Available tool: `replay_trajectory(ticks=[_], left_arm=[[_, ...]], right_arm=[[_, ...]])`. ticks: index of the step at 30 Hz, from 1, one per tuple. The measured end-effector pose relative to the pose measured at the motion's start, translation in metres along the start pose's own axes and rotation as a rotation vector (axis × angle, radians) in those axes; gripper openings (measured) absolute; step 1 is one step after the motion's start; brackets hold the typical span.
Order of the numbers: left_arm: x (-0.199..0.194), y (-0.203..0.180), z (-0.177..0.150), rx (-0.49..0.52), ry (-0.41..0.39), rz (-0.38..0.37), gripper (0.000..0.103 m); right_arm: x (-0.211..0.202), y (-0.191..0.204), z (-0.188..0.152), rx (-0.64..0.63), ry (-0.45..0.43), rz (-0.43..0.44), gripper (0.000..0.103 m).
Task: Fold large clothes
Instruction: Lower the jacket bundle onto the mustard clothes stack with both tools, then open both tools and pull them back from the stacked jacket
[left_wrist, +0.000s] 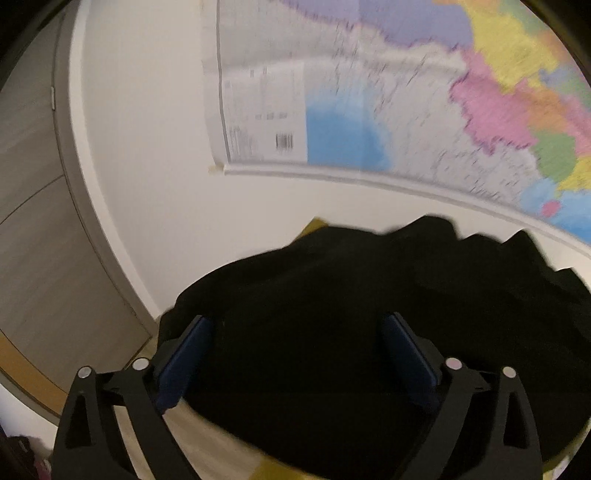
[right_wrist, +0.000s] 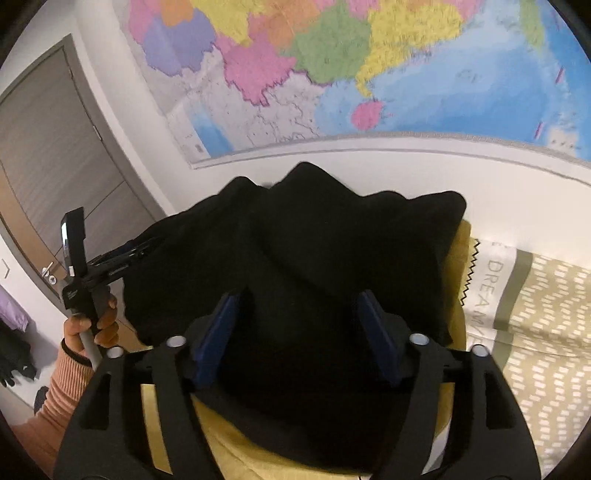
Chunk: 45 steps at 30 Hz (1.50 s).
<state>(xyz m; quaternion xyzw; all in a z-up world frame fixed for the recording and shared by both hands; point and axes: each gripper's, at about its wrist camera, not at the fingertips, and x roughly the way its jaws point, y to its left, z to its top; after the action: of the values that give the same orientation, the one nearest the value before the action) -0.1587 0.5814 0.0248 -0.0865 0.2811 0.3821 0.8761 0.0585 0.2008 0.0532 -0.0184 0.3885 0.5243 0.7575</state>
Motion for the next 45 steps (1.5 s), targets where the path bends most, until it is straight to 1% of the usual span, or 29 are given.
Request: replay_trajectory(ticks=[2,5,9,11,15,18,20,21,24,25,27,28,29,36,40,45], left_arm=[[-0.014,-0.007,-0.003,0.006,-0.032,0.002,0.095],[-0.036,-0.022,-0.008,0.022,-0.073,-0.046,0.095],[-0.054,-0.044,-0.015,0.062,-0.094,-0.116,0.095],[-0.055,-0.058,-0.023,0.1,-0.092,-0.147,0.095],[-0.038,-0.078,-0.035,0.133,-0.043,-0.145,0.095],[-0.035,-0.083,-0.04,0.128,-0.023,-0.123,0.095],[-0.043,-0.083,-0.04,0.112,-0.025,-0.134,0.095],[-0.05,-0.083,-0.041,0.101,-0.03,-0.139,0.095],[-0.07,-0.087,-0.047,0.098,-0.059,-0.095,0.096],[-0.078,-0.089,-0.05,0.095,-0.074,-0.086,0.096],[-0.092,-0.092,-0.057,0.086,-0.093,-0.078,0.096],[-0.1,-0.095,-0.062,0.079,-0.1,-0.072,0.096],[-0.105,-0.097,-0.067,0.07,-0.097,-0.072,0.096],[-0.125,-0.111,-0.099,0.01,-0.046,-0.089,0.096],[-0.134,-0.118,-0.112,0.004,-0.031,-0.098,0.096],[-0.147,-0.123,-0.124,0.004,-0.024,-0.074,0.096]], right_arm=[[-0.009,0.006,-0.003,-0.017,-0.02,-0.012,0.075],[-0.015,0.016,-0.008,-0.045,-0.045,-0.02,0.075],[-0.02,0.029,-0.024,-0.083,-0.063,-0.034,0.075],[-0.018,0.036,-0.032,-0.121,-0.063,-0.048,0.075],[-0.002,0.039,-0.041,-0.154,-0.024,-0.083,0.075],[-0.002,0.041,-0.044,-0.164,-0.031,-0.102,0.075],[-0.007,0.044,-0.046,-0.173,-0.049,-0.106,0.077],[-0.01,0.045,-0.048,-0.172,-0.056,-0.099,0.082],[-0.02,0.049,-0.053,-0.165,-0.087,-0.082,0.085],[-0.023,0.05,-0.055,-0.169,-0.093,-0.078,0.089],[-0.03,0.055,-0.063,-0.181,-0.112,-0.091,0.092],[-0.034,0.058,-0.068,-0.187,-0.123,-0.092,0.097],[-0.036,0.061,-0.072,-0.194,-0.123,-0.093,0.097],[-0.048,0.072,-0.103,-0.234,-0.122,-0.142,0.097],[-0.056,0.075,-0.116,-0.236,-0.132,-0.154,0.097],[-0.061,0.078,-0.13,-0.242,-0.12,-0.162,0.097]])
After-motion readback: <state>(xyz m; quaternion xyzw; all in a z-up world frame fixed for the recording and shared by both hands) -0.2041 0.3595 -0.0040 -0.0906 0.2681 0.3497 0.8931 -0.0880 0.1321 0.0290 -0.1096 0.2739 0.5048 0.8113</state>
